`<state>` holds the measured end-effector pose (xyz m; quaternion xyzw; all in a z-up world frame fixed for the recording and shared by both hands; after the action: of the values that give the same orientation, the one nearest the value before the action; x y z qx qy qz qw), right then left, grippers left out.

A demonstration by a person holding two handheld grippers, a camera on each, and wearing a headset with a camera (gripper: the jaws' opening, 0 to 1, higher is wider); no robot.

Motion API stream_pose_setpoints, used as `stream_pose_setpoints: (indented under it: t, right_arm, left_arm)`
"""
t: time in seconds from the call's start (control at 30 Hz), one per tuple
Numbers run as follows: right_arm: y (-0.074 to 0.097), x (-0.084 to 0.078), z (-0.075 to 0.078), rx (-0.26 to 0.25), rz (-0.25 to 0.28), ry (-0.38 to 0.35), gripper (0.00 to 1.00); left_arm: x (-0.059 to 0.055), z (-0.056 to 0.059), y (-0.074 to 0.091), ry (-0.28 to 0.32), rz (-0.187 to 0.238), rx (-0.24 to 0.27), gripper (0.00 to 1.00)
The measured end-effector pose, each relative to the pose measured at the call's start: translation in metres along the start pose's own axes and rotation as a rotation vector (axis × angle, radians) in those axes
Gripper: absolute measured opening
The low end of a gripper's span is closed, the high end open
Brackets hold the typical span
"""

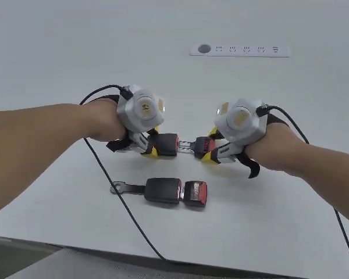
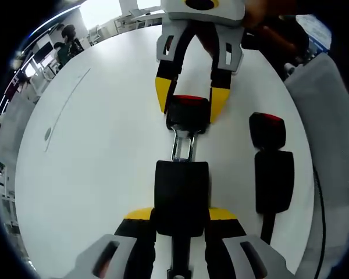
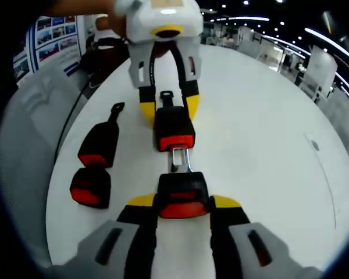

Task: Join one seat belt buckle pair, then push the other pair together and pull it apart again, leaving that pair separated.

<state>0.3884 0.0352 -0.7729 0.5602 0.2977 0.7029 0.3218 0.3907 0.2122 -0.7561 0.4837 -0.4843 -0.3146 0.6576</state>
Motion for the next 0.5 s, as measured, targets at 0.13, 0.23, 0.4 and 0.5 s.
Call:
stream_pose_setpoints:
  t: [0.13, 0.23, 0.4, 0.5]
  right_arm:
    - [0.000, 0.003, 0.000, -0.004, -0.009, 0.051, 0.35]
    - [-0.002, 0.005, 0.000, 0.001, 0.003, 0.056, 0.35]
    - [-0.008, 0.011, 0.002, 0.005, 0.005, 0.054, 0.34]
    - [-0.008, 0.008, 0.003, 0.016, 0.036, 0.050, 0.33]
  left_arm:
    - [0.000, 0.000, 0.000, 0.000, -0.003, -0.005, 0.32]
    - [0.002, 0.000, 0.000, -0.009, -0.012, -0.008, 0.32]
    - [0.002, 0.000, 0.000, -0.021, -0.013, -0.013, 0.32]
    - [0.000, 0.001, 0.001, -0.033, 0.001, -0.014, 0.32]
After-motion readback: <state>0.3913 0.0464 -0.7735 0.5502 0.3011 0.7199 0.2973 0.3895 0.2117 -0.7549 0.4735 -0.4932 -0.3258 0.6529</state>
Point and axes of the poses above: the centre of the closed fingertips' face, and the gripper's own axes: y roughly backward along the fingers, z roughly to its right, x roughly out of its top, the point moved 9 cm from there along y, roughly backward along the fingers, and after that the axes turned 15 degrees about y, right-handed, at the moved point
